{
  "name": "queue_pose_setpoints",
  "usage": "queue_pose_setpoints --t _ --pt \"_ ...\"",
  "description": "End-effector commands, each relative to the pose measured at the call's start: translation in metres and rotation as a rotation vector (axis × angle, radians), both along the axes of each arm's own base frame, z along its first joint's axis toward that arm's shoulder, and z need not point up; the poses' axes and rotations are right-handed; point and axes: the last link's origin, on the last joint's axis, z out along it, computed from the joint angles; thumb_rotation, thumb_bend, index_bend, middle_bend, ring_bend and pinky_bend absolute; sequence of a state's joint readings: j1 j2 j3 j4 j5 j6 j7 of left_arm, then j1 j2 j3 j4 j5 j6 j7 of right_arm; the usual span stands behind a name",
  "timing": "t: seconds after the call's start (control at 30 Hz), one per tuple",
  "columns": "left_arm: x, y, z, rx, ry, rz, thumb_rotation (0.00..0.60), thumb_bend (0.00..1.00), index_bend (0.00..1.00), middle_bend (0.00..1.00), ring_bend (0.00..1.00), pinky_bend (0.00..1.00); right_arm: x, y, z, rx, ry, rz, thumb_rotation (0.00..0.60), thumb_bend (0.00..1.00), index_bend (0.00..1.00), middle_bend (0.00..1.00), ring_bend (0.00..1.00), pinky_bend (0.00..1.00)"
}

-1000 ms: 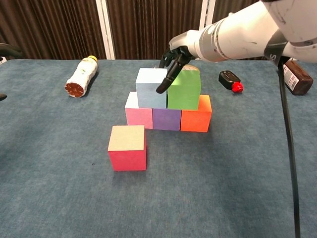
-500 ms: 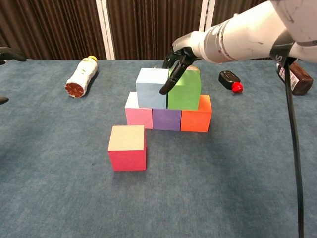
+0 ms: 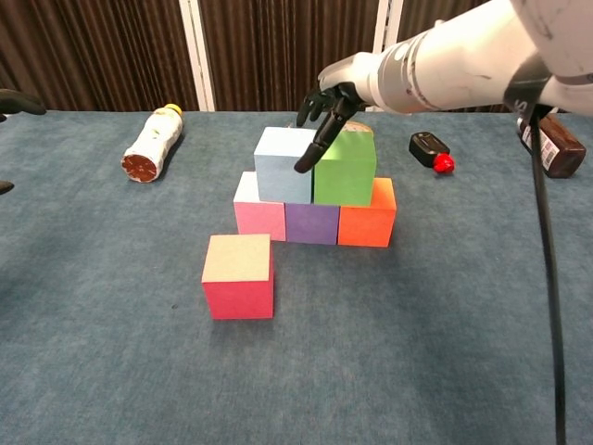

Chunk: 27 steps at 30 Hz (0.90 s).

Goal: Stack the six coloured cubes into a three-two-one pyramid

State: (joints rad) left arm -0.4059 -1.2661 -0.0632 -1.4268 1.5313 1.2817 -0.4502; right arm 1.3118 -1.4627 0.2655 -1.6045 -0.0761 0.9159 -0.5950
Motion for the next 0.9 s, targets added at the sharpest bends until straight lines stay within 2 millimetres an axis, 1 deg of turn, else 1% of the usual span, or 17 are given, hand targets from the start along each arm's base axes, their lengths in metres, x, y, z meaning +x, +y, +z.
queue_pose_setpoints --t 0.03,0.07,0.17,0.2,0.33,0.4,0.43,0.5,0.63,0.73,0.9 --pt "0.002 0.001 0.0 0.0 0.007 -0.01 0.6 0.31 0.17 0.03 0.0 0.06 -0.003 0.003 0.011 -0.022 -0.01 0.015 0.528 0.21 0.21 0.18 0.07 0.14" --pt "0.003 0.001 -0.001 -0.004 0.014 -0.021 0.6 0.31 0.18 0.03 0.0 0.06 -0.004 0.004 0.015 -0.029 -0.016 0.021 0.528 0.21 0.2 0.18 0.07 0.14" --pt "0.012 0.002 -0.006 -0.034 0.06 -0.086 0.6 0.31 0.19 0.04 0.0 0.06 -0.011 0.008 0.038 -0.063 -0.041 0.034 0.533 0.21 0.19 0.18 0.06 0.13" --pt "0.018 0.003 -0.008 -0.049 0.075 -0.116 0.6 0.31 0.2 0.04 0.0 0.06 -0.017 0.01 0.051 -0.084 -0.047 0.036 0.534 0.21 0.18 0.18 0.06 0.13" --pt "0.037 0.015 -0.016 -0.096 0.111 -0.183 0.6 0.31 0.19 0.04 0.0 0.06 -0.043 0.011 0.085 -0.152 -0.052 0.013 0.536 0.21 0.18 0.18 0.05 0.13" --pt "0.052 0.024 -0.022 -0.11 0.136 -0.224 0.6 0.31 0.18 0.04 0.0 0.06 -0.06 0.007 0.098 -0.178 -0.048 -0.021 0.536 0.21 0.18 0.18 0.04 0.12" --pt "0.058 0.028 -0.025 -0.12 0.139 -0.232 0.6 0.31 0.18 0.04 0.0 0.06 -0.066 0.006 0.101 -0.183 -0.046 -0.033 0.535 0.21 0.18 0.17 0.04 0.12" --pt "0.071 0.036 -0.034 -0.158 0.137 -0.235 0.6 0.31 0.17 0.03 0.0 0.06 -0.08 0.001 0.104 -0.182 -0.04 -0.058 0.536 0.21 0.17 0.17 0.04 0.12" --pt "0.086 0.052 -0.052 -0.226 0.162 -0.221 0.6 0.31 0.13 0.01 0.0 0.04 -0.1 -0.009 0.102 -0.162 -0.024 -0.095 0.537 0.21 0.15 0.15 0.02 0.1" --pt "0.095 0.062 -0.064 -0.259 0.188 -0.208 0.6 0.31 0.1 0.0 0.0 0.03 -0.109 -0.018 0.096 -0.149 -0.023 -0.115 0.535 0.21 0.13 0.14 0.01 0.1" --pt "0.111 0.073 -0.081 -0.293 0.216 -0.204 0.6 0.31 0.09 0.0 0.0 0.01 -0.117 -0.029 0.079 -0.118 -0.027 -0.133 0.536 0.21 0.11 0.12 0.01 0.09"
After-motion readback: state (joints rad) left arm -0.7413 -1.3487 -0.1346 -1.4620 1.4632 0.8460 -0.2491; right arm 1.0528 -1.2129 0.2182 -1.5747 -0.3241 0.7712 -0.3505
